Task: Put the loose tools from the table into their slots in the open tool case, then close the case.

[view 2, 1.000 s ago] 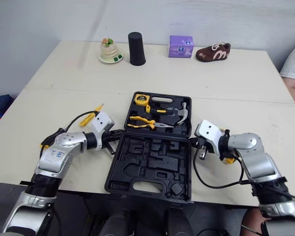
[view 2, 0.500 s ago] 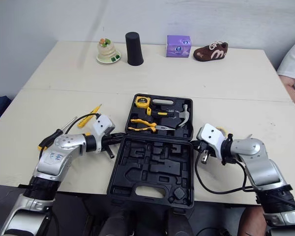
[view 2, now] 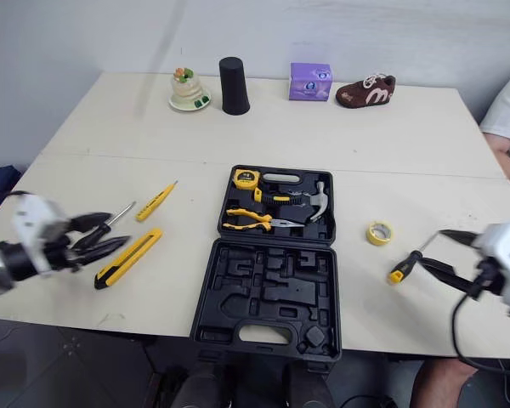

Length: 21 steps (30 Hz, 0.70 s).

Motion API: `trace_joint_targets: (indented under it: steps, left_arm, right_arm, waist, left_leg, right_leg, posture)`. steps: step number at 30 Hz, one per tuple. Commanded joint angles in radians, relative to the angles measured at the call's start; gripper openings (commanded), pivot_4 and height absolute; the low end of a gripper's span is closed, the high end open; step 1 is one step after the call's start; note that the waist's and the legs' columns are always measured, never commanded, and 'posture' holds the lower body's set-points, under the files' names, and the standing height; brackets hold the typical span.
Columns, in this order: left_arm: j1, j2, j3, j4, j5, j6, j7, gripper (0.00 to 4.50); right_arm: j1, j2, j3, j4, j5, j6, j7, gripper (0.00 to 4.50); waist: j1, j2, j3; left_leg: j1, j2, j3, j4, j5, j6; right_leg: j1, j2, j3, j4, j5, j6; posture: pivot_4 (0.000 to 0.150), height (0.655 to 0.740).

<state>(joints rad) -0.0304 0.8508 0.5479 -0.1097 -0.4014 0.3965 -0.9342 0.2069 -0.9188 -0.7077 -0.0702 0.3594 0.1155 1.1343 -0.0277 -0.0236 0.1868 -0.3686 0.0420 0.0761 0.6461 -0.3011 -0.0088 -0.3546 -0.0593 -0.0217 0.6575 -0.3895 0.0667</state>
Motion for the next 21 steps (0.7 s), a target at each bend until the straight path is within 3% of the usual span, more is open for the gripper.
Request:
trace_joint_targets:
  steps: [1,8,12,17,21]
  left_arm:
    - [-0.020,0.058,0.133,0.243,0.003,-0.084,0.007,4.43]
    - [0.015,0.174,0.286,0.653,0.042,-0.296,0.060,4.43]
    - [0.064,0.201,0.331,0.806,0.043,-0.353,0.096,4.43]
    - [0.076,0.169,0.287,0.764,0.028,-0.370,0.073,4.43]
    - [0.067,0.162,0.195,0.646,0.005,-0.271,0.004,4.43]
  right_arm:
    - [0.029,-0.034,-0.169,0.208,-0.062,-0.171,-0.057,4.50]
    - [0.147,-0.042,-0.317,0.608,-0.088,-0.460,-0.129,4.50]
    - [0.228,-0.028,-0.330,0.706,-0.087,-0.576,-0.147,4.50]
    - [0.197,-0.003,-0.279,0.655,0.013,-0.505,-0.099,4.50]
    - [0.152,0.051,-0.174,0.376,0.159,-0.367,-0.032,4.50]
  waist:
    - [-0.001,0.000,0.000]
    - [-0.004,0.000,0.000]
    - [-0.011,0.000,0.000]
    - [-0.021,-0.003,0.000]
    - [-0.029,-0.003,-0.001]
  left_leg:
    - [0.001,0.000,0.000,0.000,0.000,0.000]
    - [0.000,0.000,0.002,-0.004,0.000,-0.001]
    - [0.002,0.000,0.005,-0.012,0.000,-0.001]
    - [0.013,0.000,0.010,-0.014,0.001,-0.001]
    - [0.019,0.003,0.011,-0.015,-0.002,-0.007]
  right_leg:
    - [0.000,0.000,0.000,0.001,0.000,0.000]
    - [-0.004,-0.001,0.001,0.000,0.000,-0.002]
    - [-0.005,-0.001,0.002,-0.001,0.000,-0.002]
    - [0.002,-0.003,0.005,0.001,0.000,-0.001]
    - [0.011,-0.002,0.004,0.000,0.000,-0.002]
  posture:
    - [0.150,0.7341]
    - [0.150,0.7341]
    - [0.150,0.7341]
    - [0.150,0.7341]
    - [0.150,0.7341]
